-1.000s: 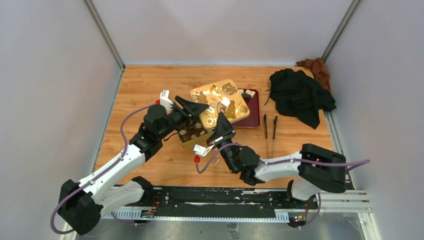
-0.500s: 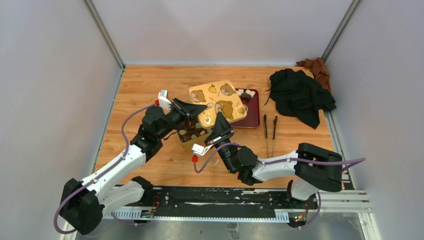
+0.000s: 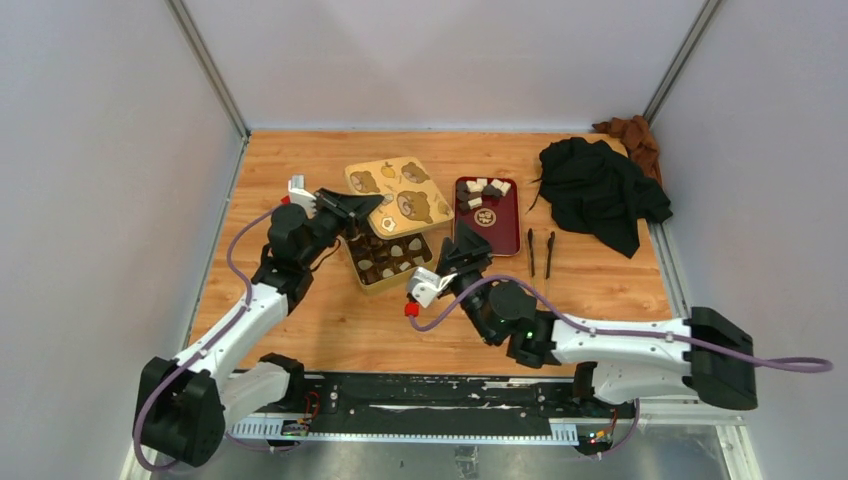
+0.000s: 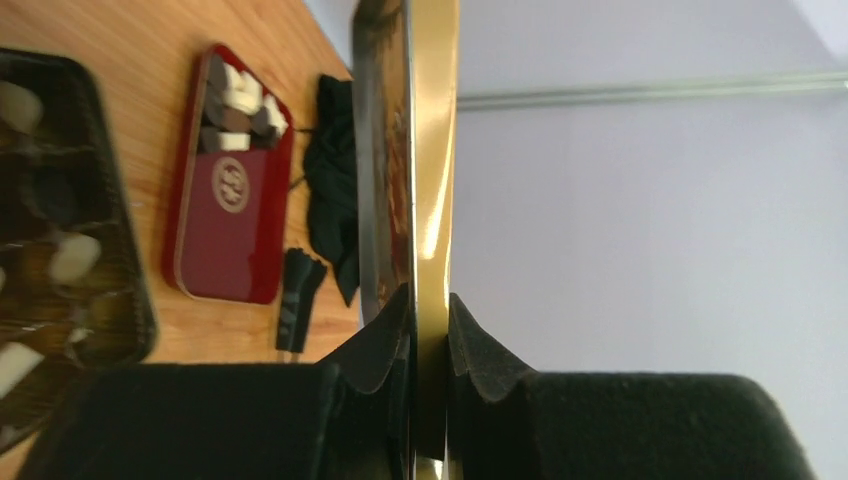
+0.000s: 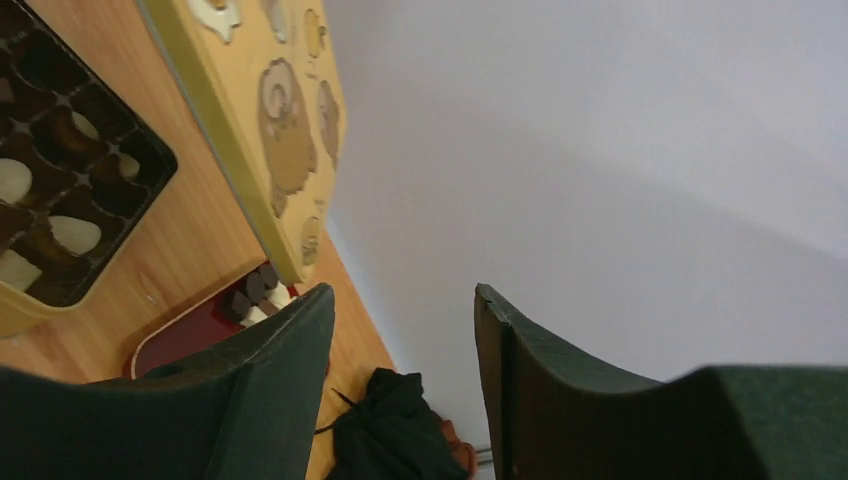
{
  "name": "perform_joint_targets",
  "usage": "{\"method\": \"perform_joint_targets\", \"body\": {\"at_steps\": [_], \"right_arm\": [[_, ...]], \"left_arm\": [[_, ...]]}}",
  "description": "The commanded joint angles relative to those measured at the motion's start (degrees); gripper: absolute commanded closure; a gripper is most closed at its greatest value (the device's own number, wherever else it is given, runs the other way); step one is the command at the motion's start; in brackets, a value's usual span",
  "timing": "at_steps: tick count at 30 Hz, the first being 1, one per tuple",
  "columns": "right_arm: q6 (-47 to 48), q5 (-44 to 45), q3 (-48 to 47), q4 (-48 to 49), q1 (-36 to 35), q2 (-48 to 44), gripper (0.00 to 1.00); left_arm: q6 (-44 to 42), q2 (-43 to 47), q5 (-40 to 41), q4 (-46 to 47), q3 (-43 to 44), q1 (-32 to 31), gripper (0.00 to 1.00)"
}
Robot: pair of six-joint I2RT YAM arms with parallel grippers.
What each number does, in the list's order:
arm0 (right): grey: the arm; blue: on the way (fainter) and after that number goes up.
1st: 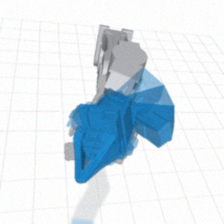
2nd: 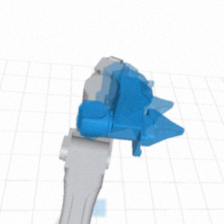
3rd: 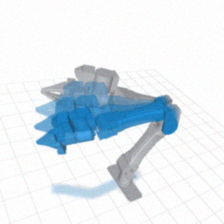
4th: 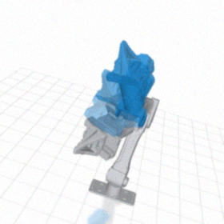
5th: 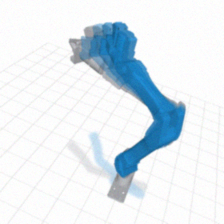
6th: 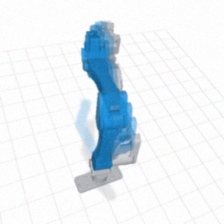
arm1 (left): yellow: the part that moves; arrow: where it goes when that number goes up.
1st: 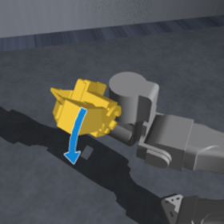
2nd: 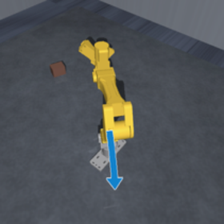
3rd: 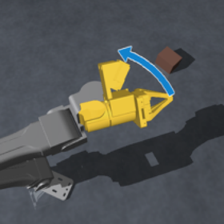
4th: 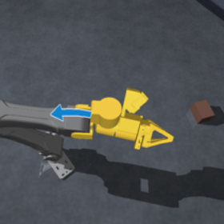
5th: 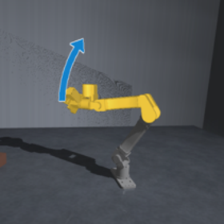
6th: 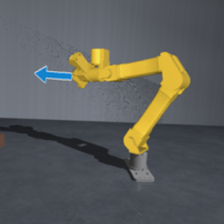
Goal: Pack the chocolate
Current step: Pick up the box lid from the center of the board, then close the box lid on the packing box.
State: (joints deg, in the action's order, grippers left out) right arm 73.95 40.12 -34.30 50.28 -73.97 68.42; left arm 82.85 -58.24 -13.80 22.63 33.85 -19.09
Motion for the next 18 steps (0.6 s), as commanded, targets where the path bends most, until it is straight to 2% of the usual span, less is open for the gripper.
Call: {"method": "perform_joint_targets", "body": {"at_steps": [1, 6, 11, 18], "right_arm": [[-23.5, -4.8, -3.6, -26.4, 1.0, -7.6, 0.38], [-37.2, -11.5, -5.4, -36.6, 6.4, -11.7, 0.34], [-50.8, -19.4, -8.9, -43.1, 16.0, -12.1, 0.32], [-69.2, -33.0, -16.2, -49.8, 29.3, -3.3, 0.31]], "left_arm": [[-2.4, -2.1, -1.9, 2.0, -2.0, 4.5, 1.00], [-4.2, -3.3, -2.1, 3.1, -3.5, 7.1, 1.00], [-5.8, -4.5, -1.7, 3.5, -4.2, 7.6, 1.00], [-6.1, -7.7, -2.6, 5.8, -6.2, 7.6, 1.00]]}}
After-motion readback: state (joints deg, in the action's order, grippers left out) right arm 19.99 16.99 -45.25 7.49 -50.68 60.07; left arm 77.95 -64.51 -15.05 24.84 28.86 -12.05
